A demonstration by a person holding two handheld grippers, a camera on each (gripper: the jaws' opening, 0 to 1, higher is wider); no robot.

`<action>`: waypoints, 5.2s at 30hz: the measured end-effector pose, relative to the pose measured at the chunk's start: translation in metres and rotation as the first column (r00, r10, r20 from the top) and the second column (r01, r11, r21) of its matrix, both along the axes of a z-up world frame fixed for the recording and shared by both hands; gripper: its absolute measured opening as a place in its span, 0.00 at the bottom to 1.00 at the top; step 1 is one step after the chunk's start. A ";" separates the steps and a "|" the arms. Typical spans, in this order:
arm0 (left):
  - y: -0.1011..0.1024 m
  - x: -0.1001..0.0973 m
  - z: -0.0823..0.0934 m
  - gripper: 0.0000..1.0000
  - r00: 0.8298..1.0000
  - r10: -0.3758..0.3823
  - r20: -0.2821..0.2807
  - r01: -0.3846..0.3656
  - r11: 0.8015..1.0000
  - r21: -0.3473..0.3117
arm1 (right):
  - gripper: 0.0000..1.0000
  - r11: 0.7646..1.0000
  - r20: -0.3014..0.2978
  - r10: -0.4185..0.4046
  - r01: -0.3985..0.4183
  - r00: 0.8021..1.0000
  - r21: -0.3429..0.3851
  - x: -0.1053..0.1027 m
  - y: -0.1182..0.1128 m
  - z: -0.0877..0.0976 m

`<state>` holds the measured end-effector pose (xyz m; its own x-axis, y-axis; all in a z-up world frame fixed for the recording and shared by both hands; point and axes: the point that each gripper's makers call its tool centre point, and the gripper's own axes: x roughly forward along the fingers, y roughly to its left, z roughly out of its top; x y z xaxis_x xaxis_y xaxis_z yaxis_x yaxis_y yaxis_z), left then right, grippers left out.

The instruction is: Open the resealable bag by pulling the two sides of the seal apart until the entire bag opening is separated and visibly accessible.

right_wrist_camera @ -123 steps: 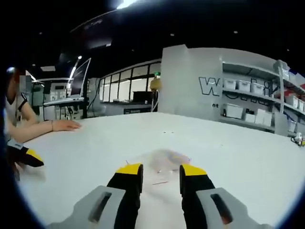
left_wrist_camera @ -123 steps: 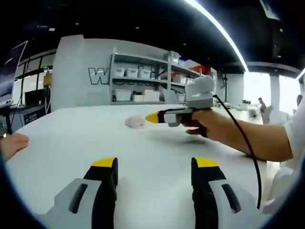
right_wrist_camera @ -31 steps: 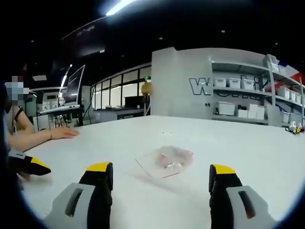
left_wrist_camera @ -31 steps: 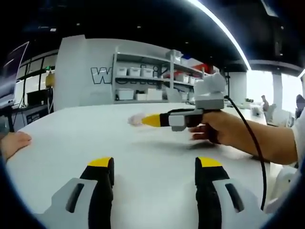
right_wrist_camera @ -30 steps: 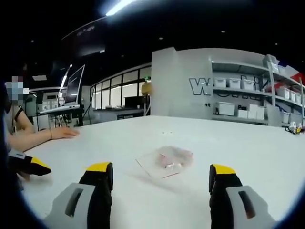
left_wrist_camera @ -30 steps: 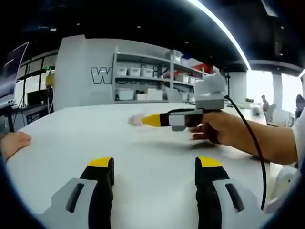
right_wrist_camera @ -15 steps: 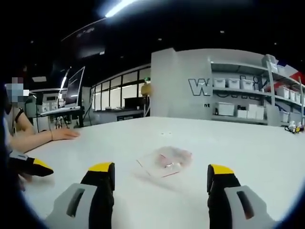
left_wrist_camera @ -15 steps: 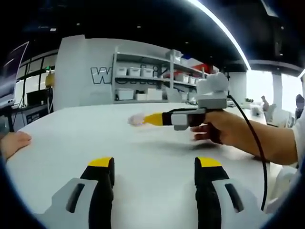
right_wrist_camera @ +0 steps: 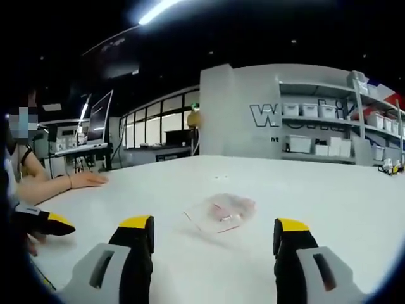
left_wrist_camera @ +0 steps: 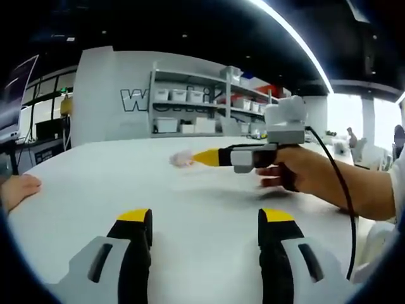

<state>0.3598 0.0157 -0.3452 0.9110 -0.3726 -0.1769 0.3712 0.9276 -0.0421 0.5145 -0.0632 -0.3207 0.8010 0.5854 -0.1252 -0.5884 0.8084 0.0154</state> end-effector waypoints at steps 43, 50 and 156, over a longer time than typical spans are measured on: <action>0.001 -0.001 -0.001 0.67 1.000 0.002 -0.001 -0.002 1.000 0.000 | 0.72 0.998 0.012 0.002 -0.002 1.000 0.065 -0.038 -0.015 0.009; 0.002 -0.001 -0.001 0.67 1.000 0.003 -0.001 -0.003 1.000 -0.001 | 0.71 0.998 0.022 -0.007 0.006 1.000 0.066 -0.040 -0.020 0.010; 0.059 0.004 0.029 0.97 0.933 0.332 0.136 -0.337 0.941 0.014 | 0.94 0.976 0.122 -0.215 0.217 0.969 -0.003 -0.091 -0.081 0.012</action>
